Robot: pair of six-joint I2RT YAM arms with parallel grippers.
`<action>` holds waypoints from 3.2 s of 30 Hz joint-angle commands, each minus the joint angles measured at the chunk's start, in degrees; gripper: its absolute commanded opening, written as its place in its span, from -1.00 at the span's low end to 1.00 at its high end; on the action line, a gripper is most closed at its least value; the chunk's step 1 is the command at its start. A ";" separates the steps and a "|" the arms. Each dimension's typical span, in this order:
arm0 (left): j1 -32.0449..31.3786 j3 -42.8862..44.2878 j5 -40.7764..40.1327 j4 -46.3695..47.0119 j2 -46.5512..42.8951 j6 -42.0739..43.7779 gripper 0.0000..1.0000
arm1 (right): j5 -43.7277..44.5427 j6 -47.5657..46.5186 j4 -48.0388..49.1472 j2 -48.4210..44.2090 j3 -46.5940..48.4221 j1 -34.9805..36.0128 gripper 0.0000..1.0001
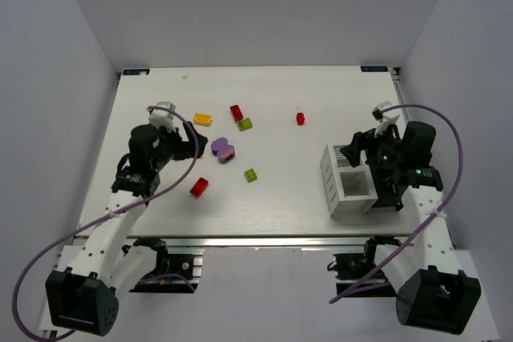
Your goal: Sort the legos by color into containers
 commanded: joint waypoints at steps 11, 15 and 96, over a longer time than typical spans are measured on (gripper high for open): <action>0.08 2.66 -1.15 -1.55 1.34 0.78 0.40 | -13.17 -16.36 1.72 -3.03 -5.45 0.24 0.79; 0.08 5.12 -8.79 -4.81 5.81 1.84 -0.63 | -17.07 -20.60 -4.16 -2.15 -3.18 0.33 0.79; -23.28 27.18 29.79 44.39 45.45 -17.58 -1.00 | 6.28 5.06 6.36 -4.17 -0.18 -5.38 -1.00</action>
